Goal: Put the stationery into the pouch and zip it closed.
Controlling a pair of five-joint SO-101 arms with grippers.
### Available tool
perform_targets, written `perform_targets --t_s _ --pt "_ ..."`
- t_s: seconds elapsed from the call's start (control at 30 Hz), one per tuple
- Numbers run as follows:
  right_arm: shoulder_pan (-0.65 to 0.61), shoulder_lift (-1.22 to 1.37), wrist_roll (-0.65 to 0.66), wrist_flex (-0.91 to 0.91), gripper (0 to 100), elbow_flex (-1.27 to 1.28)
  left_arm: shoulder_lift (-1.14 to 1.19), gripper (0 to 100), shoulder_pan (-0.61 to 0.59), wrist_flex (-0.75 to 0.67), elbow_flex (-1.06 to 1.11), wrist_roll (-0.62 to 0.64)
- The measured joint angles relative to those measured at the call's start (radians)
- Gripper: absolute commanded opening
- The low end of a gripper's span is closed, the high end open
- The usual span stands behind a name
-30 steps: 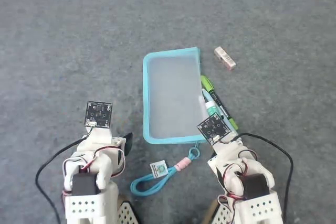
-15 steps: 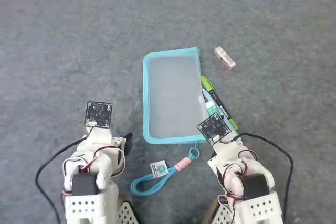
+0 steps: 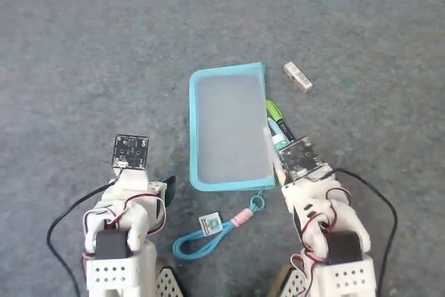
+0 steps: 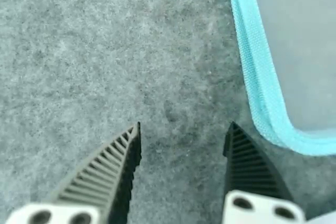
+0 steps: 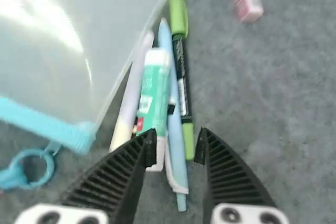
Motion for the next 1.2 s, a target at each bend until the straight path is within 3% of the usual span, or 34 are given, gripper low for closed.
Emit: perform_targets --t_s 0.2,0.43,0.53,0.67,0.83,1.2 --pt "-0.04 0.049 -0.123 0.051 13.3 -0.135 0.0 25 0.0 0.0 0.0 0.0" --pt "-0.272 0.485 -0.183 0.025 13.4 -0.285 0.0 25 0.0 0.0 0.0 0.0" --pt "-0.437 0.735 -0.31 0.018 13.9 -0.402 0.0 25 0.0 0.0 0.0 0.0" --pt "-0.586 1.06 -0.586 0.018 19.2 -0.54 0.0 25 0.0 0.0 0.0 0.0" --pt "-0.583 1.234 -0.827 0.054 25.5 -0.618 0.0 25 0.0 0.0 0.0 0.0" --pt "-0.565 1.235 -0.947 0.02 28.1 -0.591 0.0 25 0.002 0.0 0.0 0.0"
